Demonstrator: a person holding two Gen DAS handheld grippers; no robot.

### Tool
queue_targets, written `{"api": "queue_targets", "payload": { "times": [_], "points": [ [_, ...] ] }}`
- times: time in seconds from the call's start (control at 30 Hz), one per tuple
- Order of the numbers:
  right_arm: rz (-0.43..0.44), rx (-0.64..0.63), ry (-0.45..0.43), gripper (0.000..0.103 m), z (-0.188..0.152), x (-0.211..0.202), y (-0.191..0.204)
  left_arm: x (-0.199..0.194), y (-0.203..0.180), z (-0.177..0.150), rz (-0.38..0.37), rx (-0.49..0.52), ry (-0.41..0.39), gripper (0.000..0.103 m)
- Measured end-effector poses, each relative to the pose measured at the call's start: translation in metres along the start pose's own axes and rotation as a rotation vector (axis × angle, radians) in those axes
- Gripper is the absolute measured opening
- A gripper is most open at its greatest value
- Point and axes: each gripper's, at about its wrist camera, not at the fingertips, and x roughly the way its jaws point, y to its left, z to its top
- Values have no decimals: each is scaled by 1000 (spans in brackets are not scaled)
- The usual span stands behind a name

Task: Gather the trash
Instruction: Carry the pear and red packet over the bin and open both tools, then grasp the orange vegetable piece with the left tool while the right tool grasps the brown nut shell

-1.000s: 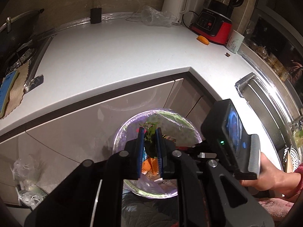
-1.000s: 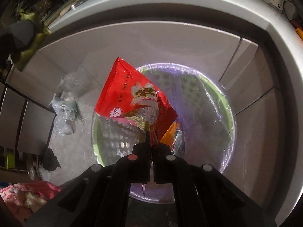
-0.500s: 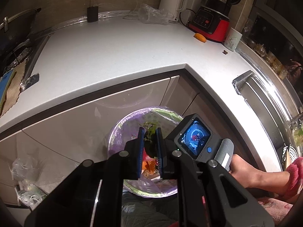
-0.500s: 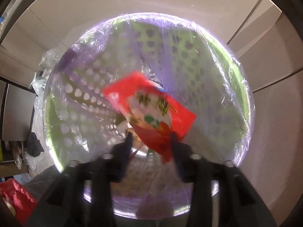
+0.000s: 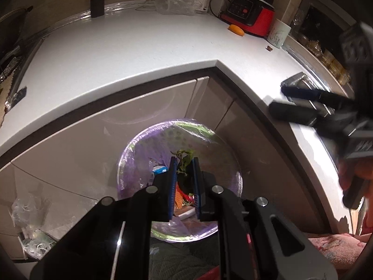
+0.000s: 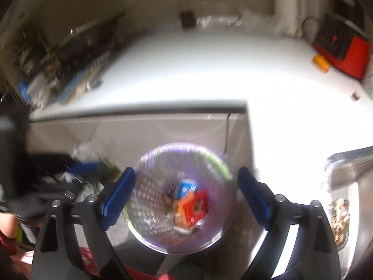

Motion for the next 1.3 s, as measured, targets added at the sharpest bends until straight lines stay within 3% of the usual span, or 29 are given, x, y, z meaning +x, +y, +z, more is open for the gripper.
{"api": "queue_targets", "payload": {
  "times": [0.13,0.33,0.37,0.4,0.47,0.53,1.0,1.3],
  "points": [
    [-70,0,-97,93,21,-39,-15,31,-16,-5,-33,26,65,12],
    [-103,36,-124,93,24,-57,-37,60,-25,-4,-54,33,125,12],
    [-106,40,-121,93,24,-57,-41,63,-26,-4,-61,32,137,21],
    [-107,43,-116,93,24,-54,-40,65,-26,-3,-71,26,156,54],
    [-108,50,-112,93,21,-54,-44,65,-24,-2,-34,-2,164,94],
    [-108,54,-110,93,16,-56,-44,59,-24,-1,-19,-8,118,95],
    [-120,96,-108,93,13,-56,-59,57,-22,17,-16,8,110,95],
    [-144,161,-131,93,17,-62,-88,52,-34,54,-16,67,68,95]
  ]
}}
